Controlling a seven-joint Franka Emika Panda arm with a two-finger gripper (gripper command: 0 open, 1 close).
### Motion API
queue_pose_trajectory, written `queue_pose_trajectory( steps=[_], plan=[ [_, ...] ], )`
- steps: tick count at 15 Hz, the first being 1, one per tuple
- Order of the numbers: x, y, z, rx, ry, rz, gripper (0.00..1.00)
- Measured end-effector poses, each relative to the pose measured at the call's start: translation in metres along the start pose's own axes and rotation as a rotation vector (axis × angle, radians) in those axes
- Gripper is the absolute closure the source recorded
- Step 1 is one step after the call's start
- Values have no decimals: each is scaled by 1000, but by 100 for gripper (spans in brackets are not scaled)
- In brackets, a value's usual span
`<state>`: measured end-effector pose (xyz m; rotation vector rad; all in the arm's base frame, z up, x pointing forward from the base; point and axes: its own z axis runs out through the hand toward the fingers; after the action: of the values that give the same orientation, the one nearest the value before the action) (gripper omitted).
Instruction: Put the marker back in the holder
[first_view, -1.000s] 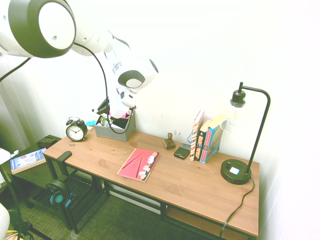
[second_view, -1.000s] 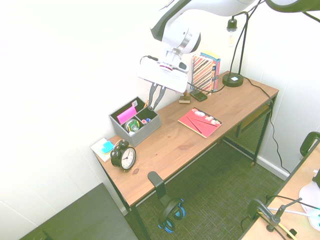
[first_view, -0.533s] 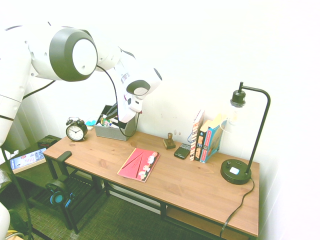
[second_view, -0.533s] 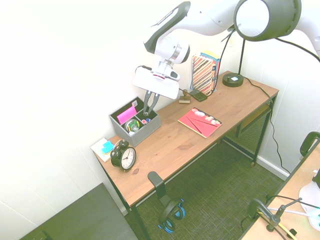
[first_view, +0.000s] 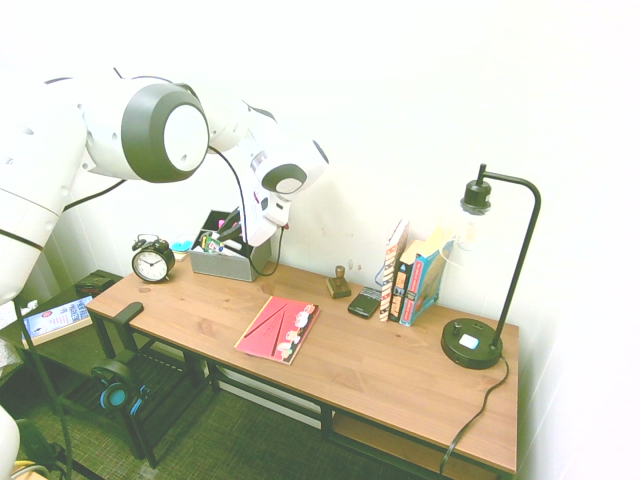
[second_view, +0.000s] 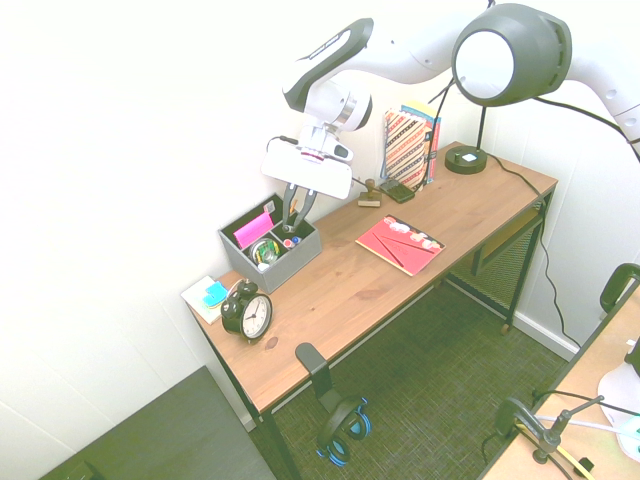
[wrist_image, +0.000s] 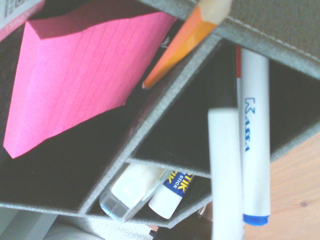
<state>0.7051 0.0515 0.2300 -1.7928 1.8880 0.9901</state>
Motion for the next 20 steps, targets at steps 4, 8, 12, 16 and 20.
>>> queue_pose_trajectory(
  steps=[4,8,12,16,20],
  plan=[
    [2,0,-23,-9,41,-31,0],
    [-12,42,-45,-123,245,-131,0],
    [-39,107,-81,-203,471,-256,0],
    [-71,176,-114,-211,633,-420,0],
    [-85,243,-136,-151,750,-593,0]
  ],
)
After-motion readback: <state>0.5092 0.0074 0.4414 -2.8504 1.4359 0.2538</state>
